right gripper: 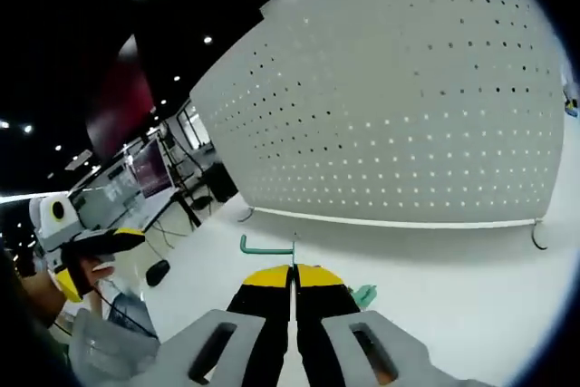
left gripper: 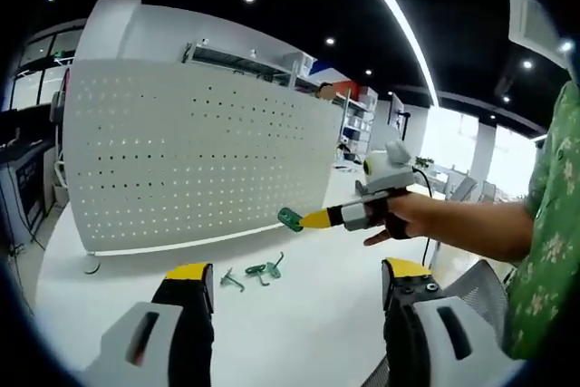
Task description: Insert the hook assembly into the mounting plate slot until the hook locks in place.
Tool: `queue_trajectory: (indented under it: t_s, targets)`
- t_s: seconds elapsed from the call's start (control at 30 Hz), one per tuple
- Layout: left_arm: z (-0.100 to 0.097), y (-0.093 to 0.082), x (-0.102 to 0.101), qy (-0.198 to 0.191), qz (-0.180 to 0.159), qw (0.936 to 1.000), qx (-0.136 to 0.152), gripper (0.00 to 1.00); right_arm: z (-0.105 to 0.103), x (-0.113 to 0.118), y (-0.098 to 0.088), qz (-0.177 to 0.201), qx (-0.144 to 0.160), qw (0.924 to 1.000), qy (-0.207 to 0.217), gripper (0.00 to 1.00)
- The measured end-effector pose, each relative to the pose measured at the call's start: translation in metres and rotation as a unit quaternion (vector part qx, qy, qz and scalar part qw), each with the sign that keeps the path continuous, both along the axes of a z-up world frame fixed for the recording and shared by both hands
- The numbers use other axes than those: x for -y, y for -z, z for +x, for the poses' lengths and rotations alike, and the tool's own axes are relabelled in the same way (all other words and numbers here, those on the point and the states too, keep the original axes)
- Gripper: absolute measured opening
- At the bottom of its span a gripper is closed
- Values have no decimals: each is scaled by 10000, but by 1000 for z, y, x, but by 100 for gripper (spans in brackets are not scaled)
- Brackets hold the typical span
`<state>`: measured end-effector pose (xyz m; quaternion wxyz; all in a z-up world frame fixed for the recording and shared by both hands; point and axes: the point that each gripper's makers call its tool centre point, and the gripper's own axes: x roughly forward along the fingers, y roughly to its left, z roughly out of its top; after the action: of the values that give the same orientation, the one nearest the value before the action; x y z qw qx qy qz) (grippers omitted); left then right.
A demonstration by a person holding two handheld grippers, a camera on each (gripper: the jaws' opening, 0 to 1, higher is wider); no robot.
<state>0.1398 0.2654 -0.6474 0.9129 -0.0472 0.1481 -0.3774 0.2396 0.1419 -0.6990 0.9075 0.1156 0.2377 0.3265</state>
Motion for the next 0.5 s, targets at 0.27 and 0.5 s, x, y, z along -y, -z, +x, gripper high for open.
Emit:
queue_trajectory:
  t_s: [0.27,0.5]
  targets:
    - [10,-18,3,62,-13,9997,241,76,-2,-5,-28,138,262,9995,54,0]
    - [18,-32,10,135,-98,9991,393,76,-4,-11,-51,315,491,9982,101,0]
